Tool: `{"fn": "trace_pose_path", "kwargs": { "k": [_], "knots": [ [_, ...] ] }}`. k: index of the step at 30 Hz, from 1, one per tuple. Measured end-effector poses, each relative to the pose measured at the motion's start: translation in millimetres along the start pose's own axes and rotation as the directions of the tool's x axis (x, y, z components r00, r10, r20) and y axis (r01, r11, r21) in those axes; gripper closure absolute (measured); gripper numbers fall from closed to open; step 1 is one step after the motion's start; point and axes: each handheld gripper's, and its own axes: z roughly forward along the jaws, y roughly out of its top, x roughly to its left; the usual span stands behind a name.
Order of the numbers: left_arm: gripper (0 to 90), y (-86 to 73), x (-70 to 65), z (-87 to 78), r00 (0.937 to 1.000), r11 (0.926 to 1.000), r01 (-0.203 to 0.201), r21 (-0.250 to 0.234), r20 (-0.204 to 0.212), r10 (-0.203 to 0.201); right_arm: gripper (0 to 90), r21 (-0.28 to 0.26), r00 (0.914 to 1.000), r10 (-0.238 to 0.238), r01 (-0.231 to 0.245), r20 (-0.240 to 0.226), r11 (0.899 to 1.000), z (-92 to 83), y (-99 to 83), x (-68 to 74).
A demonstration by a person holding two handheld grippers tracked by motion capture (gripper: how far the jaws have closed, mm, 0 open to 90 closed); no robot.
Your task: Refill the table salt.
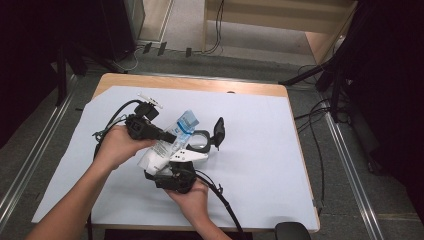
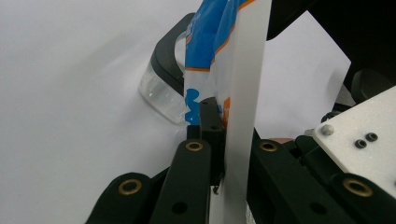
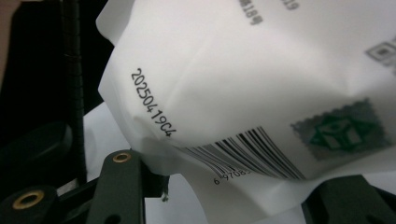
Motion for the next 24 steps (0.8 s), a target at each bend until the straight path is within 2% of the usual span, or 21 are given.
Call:
{"fn": "trace_pose_path", "kwargs": {
  "k": [2, 3, 8, 12, 15, 24],
  "knots": [
    [89.8, 0.7, -0.2, 0.5, 1.0, 1.0, -0.003, 0.002, 0.006, 0.003, 50.2, 0.0, 1.0, -0.003, 0.003, -0.004, 1.0, -0.2, 0.5, 1.1],
    [89.8, 1.6, -1.3, 2.1, 0.9999, 1.0, -0.001, 0.005, 0.013, 0.001, 51.9, 0.002, 0.9997, -0.022, 0.022, -0.013, 1.0, 0.2, 2.0, 4.4],
    [89.9, 3.6, -1.2, 1.8, 0.9999, 1.0, 0.0, -0.001, 0.01, 0.0, 52.8, -0.007, 0.9998, -0.011, 0.011, -0.017, 1.0, 0.1, 4.6, 5.8],
    [89.6, 7.6, 0.4, 4.4, 0.9999, 0.9999, 0.004, 0.009, 0.011, -0.004, 53.8, -0.015, 0.9994, 0.015, -0.015, -0.031, 1.0, -0.9, 6.3, 2.3],
    [89.2, 10.8, -0.1, 5.8, 1.0, 0.9998, 0.002, 0.021, 0.005, -0.002, 54.9, -0.034, 0.9971, 0.047, -0.049, -0.061, 0.998, -1.6, 8.1, -0.5],
    [88.0, 18.2, 0.8, 8.4, 0.9999, 0.9995, 0.006, 0.03, 0.011, -0.006, 56.1, -0.062, 0.9944, 0.075, -0.08, -0.075, 0.995, -3.4, 10.9, -4.0]
  ]
}}
